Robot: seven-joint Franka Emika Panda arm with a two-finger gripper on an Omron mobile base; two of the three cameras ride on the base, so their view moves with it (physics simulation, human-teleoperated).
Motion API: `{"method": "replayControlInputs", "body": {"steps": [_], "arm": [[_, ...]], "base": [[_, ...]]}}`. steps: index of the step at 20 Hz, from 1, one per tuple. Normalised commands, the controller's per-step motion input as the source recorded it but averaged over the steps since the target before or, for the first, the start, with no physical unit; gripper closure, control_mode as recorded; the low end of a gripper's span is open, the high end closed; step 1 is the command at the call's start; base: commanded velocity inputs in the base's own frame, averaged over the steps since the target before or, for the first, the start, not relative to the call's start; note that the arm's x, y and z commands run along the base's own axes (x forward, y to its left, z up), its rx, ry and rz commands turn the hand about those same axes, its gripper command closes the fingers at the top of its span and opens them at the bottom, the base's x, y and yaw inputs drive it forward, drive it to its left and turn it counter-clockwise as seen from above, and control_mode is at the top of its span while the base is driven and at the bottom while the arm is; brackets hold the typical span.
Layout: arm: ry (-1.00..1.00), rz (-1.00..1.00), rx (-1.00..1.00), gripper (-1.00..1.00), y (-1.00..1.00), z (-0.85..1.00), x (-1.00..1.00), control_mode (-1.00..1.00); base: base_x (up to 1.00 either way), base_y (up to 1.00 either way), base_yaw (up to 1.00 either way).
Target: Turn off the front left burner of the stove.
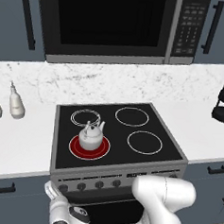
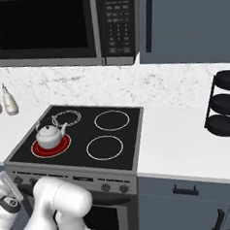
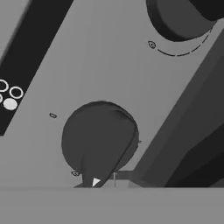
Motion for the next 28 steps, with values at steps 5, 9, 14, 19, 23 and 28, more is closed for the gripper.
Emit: {"method": "replayControlInputs", "body": {"steps": [5, 9, 14, 19, 23, 28], "arm": [[-0.33, 0.00, 0.26, 1.00, -0.47, 1.00, 0.05, -1.00], [-0.33, 0.00, 0.27, 1.00, -0.66, 1.00, 0.00, -1.00], [-0.34, 0.00, 0.25, 1.00, -0.77, 1.00, 0.01, -1.00], [-0.38, 0.00, 0.27, 1.00, -0.74, 1.00, 0.06, -1.00], [-0.39, 0.00, 0.28, 1.00, -0.65, 1.00, 0.17, -1.00], [-0.39, 0.00, 0.29, 1.00, -0.66, 1.00, 0.16, -1.00]], "base": [[0.00, 0.00, 0.00], [0.00, 0.00, 0.00], [0.00, 0.00, 0.00], [0.00, 0.00, 0.00], [0.00, 0.00, 0.00], [0.00, 0.00, 0.00]]}}
